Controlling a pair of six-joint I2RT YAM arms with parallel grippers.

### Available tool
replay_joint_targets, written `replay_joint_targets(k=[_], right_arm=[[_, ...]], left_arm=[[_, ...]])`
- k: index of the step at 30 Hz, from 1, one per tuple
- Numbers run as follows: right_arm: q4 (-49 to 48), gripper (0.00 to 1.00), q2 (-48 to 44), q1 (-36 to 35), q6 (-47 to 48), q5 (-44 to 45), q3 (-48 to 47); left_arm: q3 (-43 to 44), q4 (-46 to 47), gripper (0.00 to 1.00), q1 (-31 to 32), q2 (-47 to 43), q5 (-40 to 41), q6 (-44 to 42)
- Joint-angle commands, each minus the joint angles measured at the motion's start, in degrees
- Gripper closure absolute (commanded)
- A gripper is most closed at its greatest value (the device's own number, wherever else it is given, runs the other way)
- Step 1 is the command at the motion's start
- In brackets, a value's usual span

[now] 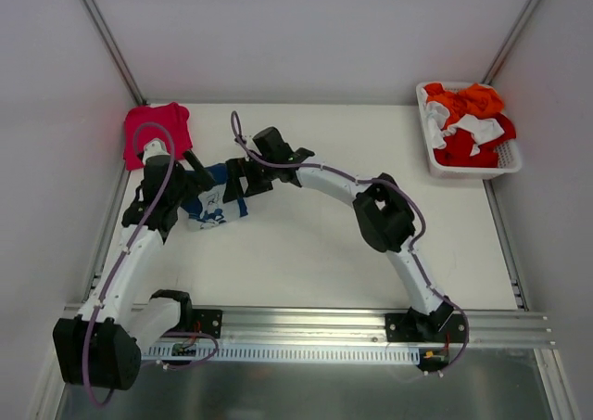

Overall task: Fold and stack the t-shirts
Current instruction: Put the neatly folded tshirt into the corner of the board with both arms

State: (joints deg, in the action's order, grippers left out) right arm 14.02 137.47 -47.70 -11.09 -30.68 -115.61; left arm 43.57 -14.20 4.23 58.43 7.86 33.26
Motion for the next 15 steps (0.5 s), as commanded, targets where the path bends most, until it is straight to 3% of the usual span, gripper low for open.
replay_joint_targets(k=[1, 5, 15], right_arm=[[-3.89, 0.01, -13.88, -1.07, 3.71, 4.12, 10.87], [-5.76, 0.01, -19.95, -2.66, 5.11, 10.54, 19.45], [-3.48, 0.01, -22.16, -4.68, 6.17, 12.57, 20.25]], left_arm=[[-0.15, -3.56, 0.01, 1.92, -4.19, -2.85, -1.26], [-2.44, -3.56, 0.01, 7.19, -8.24, 1.54, -2.93], [-2.88, -4.35, 0.01, 7.55, -10.97, -0.39, -2.76]])
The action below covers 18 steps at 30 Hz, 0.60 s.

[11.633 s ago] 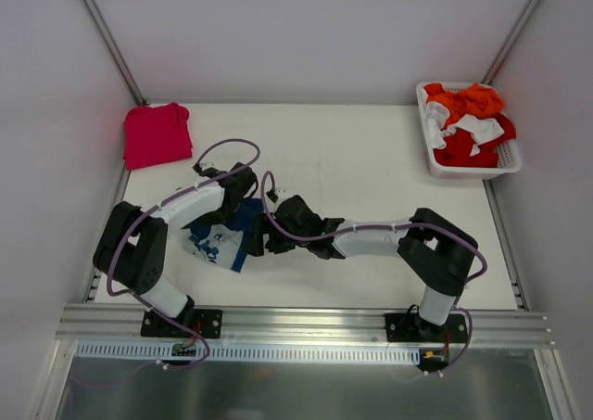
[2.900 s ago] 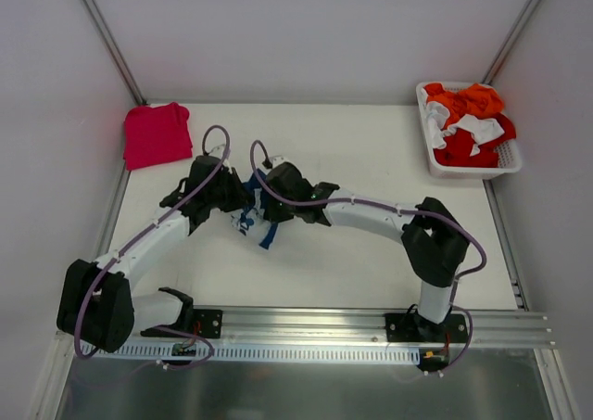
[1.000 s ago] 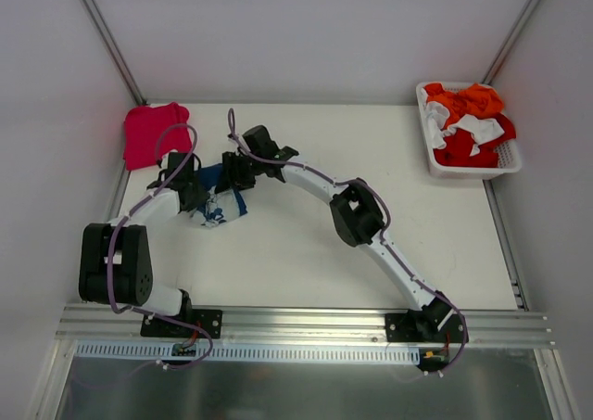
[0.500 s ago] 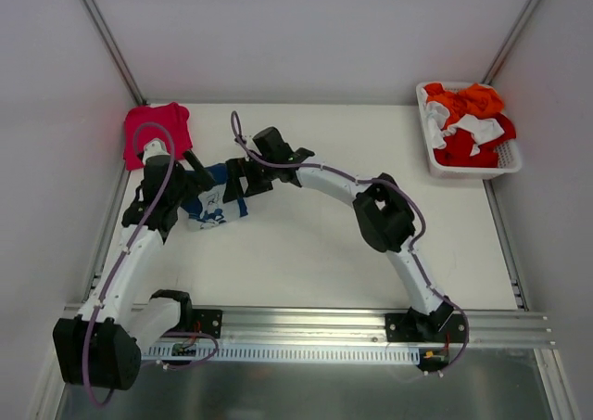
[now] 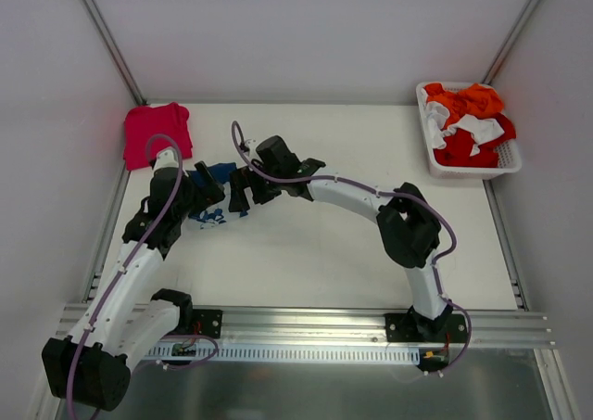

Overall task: Fold and stack the t-shirts
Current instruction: Put the neatly folded tshirt into the corner of the board with both arms

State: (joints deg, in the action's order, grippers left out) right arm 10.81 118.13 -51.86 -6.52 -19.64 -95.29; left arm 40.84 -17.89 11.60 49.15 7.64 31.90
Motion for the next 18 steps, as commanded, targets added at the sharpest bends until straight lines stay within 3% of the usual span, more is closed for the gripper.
replay_joint_targets(k=[1, 13, 18], right_arm=[[-0.26, 0.01, -3.07, -0.70, 1.60, 1.79, 0.10], [0.27, 0.01, -4.31, -0.97, 1.95, 2.32, 1.15], [9.29, 0.00, -3.09, -0.88, 4.93, 6.52, -6.29]], left_arm=[[-0.15, -0.83, 0.01, 0.18, -1.86, -0.34, -1.40], [0.99, -1.01, 0.01, 0.27, -0.72, -1.40, -2.02], [8.01, -1.71, 0.01, 0.27, 4.02, -0.17, -5.09]])
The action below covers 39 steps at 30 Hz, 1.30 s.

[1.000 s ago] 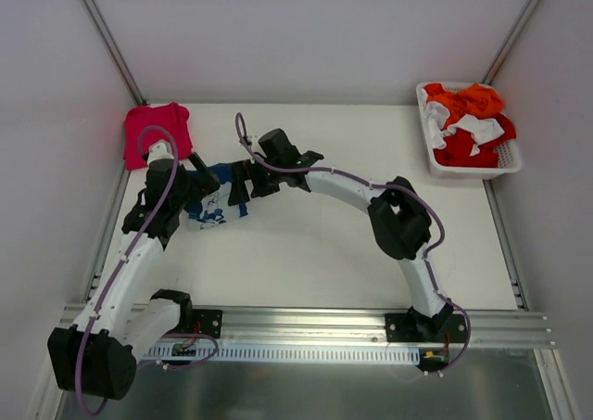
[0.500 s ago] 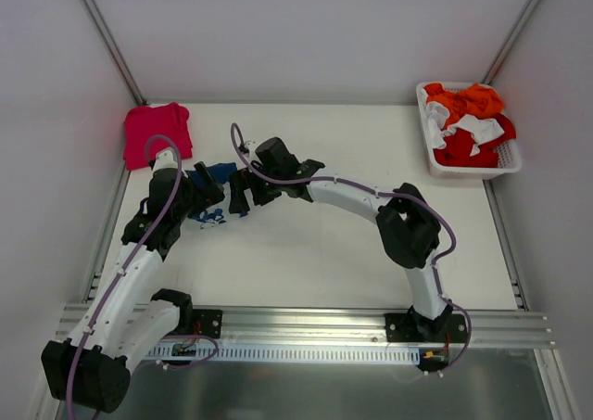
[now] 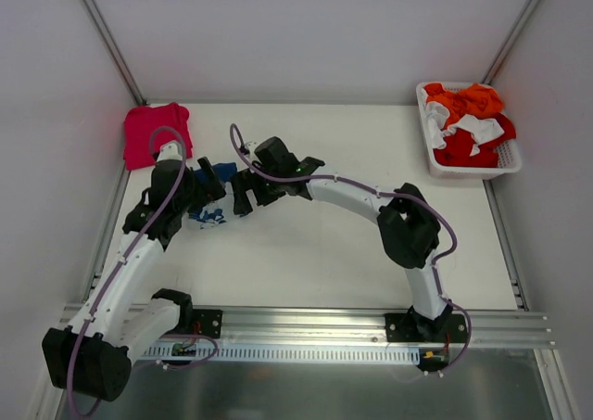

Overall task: Fold and stack the t-shirts
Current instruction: Put the neatly folded tshirt into the corner of the board with both arms

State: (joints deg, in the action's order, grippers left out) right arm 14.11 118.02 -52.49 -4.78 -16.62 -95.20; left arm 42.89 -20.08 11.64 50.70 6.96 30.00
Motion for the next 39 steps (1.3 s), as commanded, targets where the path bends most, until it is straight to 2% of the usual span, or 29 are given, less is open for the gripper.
replay_joint_targets(k=[1, 3, 4, 7, 8, 9, 13, 16, 18, 19, 21, 22, 23, 24, 25, 26, 28, 32, 34, 37, 39], right_arm=[[8.63, 0.01, -2.36, -0.24, 3.80, 4.83, -11.89], [15.31, 0.01, -0.17, 0.28, 6.70, 7.13, -17.97], [19.42, 0.00, 0.71, 0.54, 7.58, 7.30, -24.18], [24.54, 0.00, 4.32, 3.70, 8.82, 6.08, -32.39], [24.91, 0.00, 5.02, 4.93, 8.64, 2.59, -36.07], [24.83, 0.01, 5.73, 7.90, 7.60, 0.47, -37.24], [24.39, 0.01, 9.59, 14.60, 5.13, -9.29, -40.50], [23.34, 0.00, 12.48, 18.29, 4.95, -13.16, -41.90], [23.24, 0.01, 15.12, 21.01, 1.89, -16.41, -46.46], [22.46, 0.01, 17.83, 21.89, -3.00, -19.99, -47.87], [15.74, 0.00, 19.61, 24.26, -10.39, -25.71, -47.37], [14.64, 0.00, 20.32, 24.54, -15.91, -27.83, -46.58], [14.46, 0.01, 21.37, 24.63, -17.45, -28.63, -46.48], [14.54, 0.01, 21.81, 24.54, -18.33, -29.77, -47.00], [15.24, 0.00, 21.90, 24.37, -19.04, -30.65, -47.01], [16.03, 0.01, 21.38, 23.93, -19.04, -30.84, -46.84], [16.56, 0.01, 20.15, 23.31, -18.52, -31.98, -44.91], [20.42, 0.00, 17.16, 20.33, -13.25, -28.91, -40.86], [24.81, 0.00, 17.33, 18.66, -11.93, -27.25, -40.42], [29.74, 0.01, 17.33, 17.42, -8.24, -25.83, -39.81], [33.60, 0.00, 17.42, 16.63, -6.14, -23.91, -39.54]], left_arm=[[9.54, 0.04, 0.01, 0.14, 3.69, 0.86, -3.80], [13.08, -0.84, 0.01, 0.23, 7.65, 1.56, -4.33], [16.49, -0.76, 0.01, 0.23, 9.14, 1.91, -4.86], [25.11, -1.37, 0.01, 0.14, 18.44, 4.02, -6.79], [27.83, -1.72, 0.01, -0.04, 24.30, 4.55, -6.88], [33.08, -2.16, 0.01, -0.30, 27.32, 4.38, -6.80], [44.80, -3.57, 0.01, -3.54, 43.12, 2.79, -4.42], [52.98, -3.65, 0.01, -5.21, 50.43, 2.88, -5.03], [57.81, -4.79, 0.01, -5.66, 52.39, 1.48, -5.74], [58.44, -6.36, 0.01, -6.01, 52.66, 1.04, -5.83], [58.88, -9.00, 0.01, -6.19, 51.88, 3.39, -7.57], [58.80, -12.41, 0.01, -6.36, 50.74, 6.89, -8.63], [58.88, -14.79, 0.01, -6.89, 50.12, 8.06, -9.34], [59.23, -17.43, 0.01, -7.59, 49.77, 7.46, -9.69], [59.50, -20.06, 0.01, -8.73, 48.98, 2.75, -9.09], [58.54, -24.09, 0.01, -11.17, 48.54, -0.08, -8.12], [55.56, -25.97, 0.01, -13.83, 45.39, -2.91, -4.26], [43.54, -25.72, 0.01, -14.36, 38.17, 2.52, -2.75], [39.66, -25.80, 0.01, -14.54, 36.06, 1.75, -3.98], [34.39, -26.95, 0.01, -16.38, 33.16, -3.51, -1.62], [32.26, -26.42, 0.01, -17.70, 32.62, -11.16, 0.15]])
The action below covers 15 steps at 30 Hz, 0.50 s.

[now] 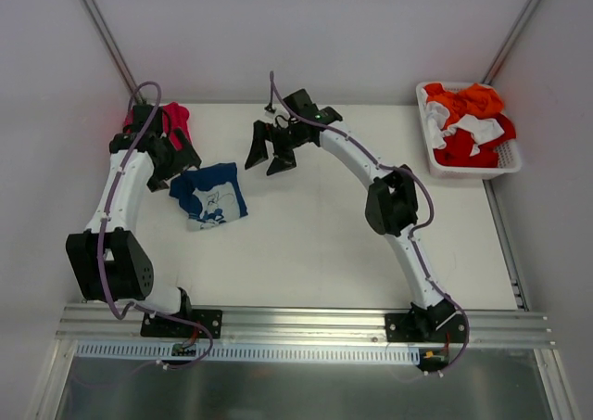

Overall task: Fold and stack the t-shirts
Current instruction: Put the neatly folded tshirt into the corner of the board with both arms

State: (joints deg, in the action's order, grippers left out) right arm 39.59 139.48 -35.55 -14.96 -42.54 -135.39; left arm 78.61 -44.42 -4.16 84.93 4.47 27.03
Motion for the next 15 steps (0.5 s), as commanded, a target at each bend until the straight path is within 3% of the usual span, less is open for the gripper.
replay_joint_targets(k=[1, 9, 15], right_arm=[[9.61, 0.01, -3.95, -0.48, 4.58, 2.72, 1.09], [11.03, 0.00, -5.01, -2.15, 9.51, 3.97, 9.89], [12.09, 0.00, -1.14, -2.95, 8.72, 5.55, 3.74]], left_arm=[[-5.46, -2.16, 0.01, -1.99, -1.43, -10.34, 3.12], [-21.30, 6.98, 0.01, -4.53, -11.01, -13.34, 2.24], [-22.01, 1.80, 0.01, -5.50, -11.18, -0.97, 4.26]])
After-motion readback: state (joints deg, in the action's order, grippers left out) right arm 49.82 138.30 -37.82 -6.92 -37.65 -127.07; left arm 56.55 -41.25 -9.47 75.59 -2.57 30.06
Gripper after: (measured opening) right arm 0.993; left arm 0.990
